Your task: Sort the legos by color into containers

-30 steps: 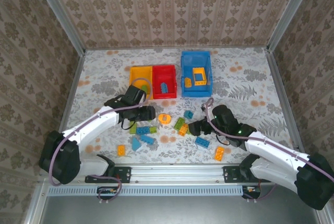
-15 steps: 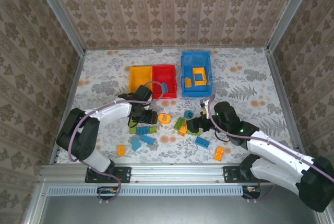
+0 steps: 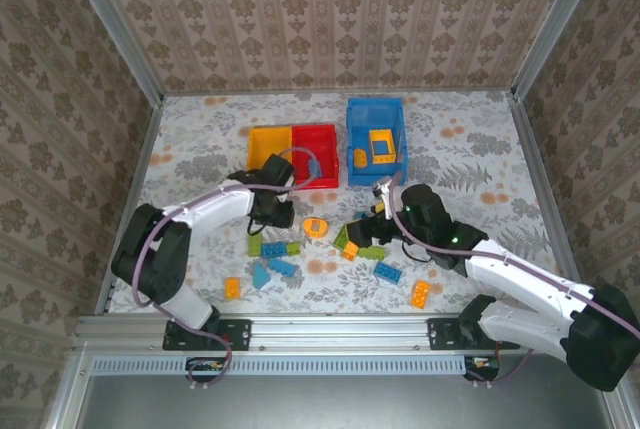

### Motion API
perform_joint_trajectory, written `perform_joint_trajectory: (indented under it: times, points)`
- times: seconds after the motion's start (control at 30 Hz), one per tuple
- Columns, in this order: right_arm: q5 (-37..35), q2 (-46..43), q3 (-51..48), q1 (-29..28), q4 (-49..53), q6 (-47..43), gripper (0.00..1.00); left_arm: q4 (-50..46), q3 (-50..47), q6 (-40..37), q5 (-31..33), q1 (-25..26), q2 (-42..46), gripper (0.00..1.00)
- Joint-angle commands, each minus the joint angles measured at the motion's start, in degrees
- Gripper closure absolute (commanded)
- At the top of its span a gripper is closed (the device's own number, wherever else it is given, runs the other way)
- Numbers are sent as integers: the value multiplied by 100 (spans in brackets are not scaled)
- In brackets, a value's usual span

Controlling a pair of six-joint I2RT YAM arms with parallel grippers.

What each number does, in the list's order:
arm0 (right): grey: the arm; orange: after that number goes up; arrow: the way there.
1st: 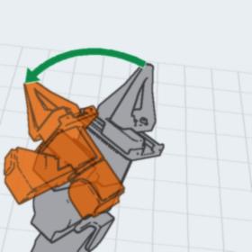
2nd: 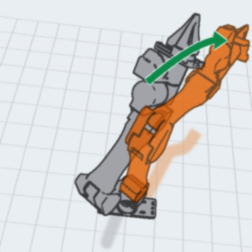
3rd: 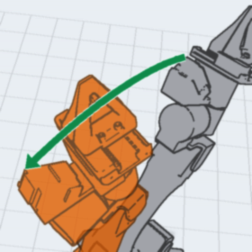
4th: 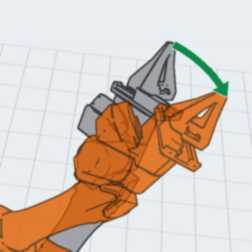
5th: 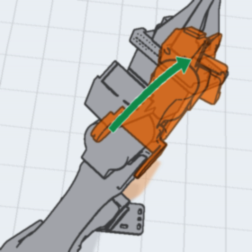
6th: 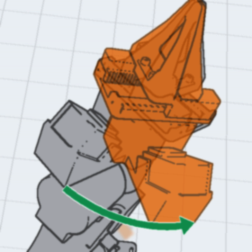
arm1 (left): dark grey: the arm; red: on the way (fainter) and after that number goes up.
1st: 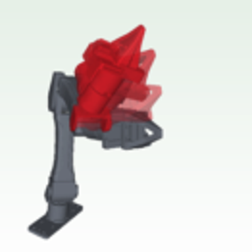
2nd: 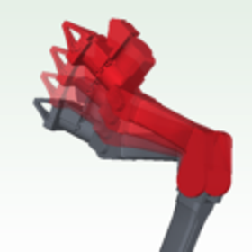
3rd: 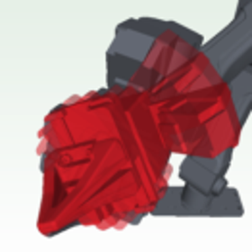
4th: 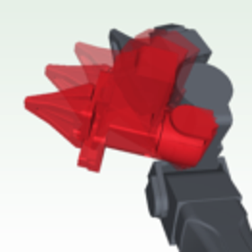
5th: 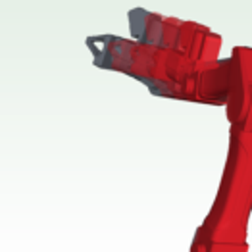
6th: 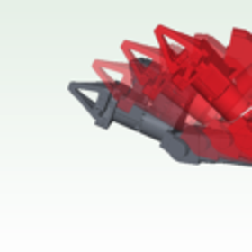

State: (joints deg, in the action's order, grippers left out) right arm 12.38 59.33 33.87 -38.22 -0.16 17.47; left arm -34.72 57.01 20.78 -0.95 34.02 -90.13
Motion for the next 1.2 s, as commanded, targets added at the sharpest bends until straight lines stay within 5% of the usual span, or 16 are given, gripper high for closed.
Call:
perform_joint_trajectory:
  times: [0.0,0.33,0.8,0.93,1.17]
  points:
    - [-169,258,315,-61,-446,-227,5,-463,744,114,366,-231,368,83]
    - [-523,1447,935,-79,-1247,-180,5,-764,2812,-142,307,-1116,-1283,83]
    - [-727,1781,895,-106,-1433,-51,5,-954,4306,-208,225,-1512,-3036,81]
    - [-737,1790,850,-133,-1408,16,5,-1061,4601,-175,196,-1519,-3344,75]
    - [-748,1732,860,-177,-1292,-199,5,-928,4506,-47,94,-1456,-3250,50]
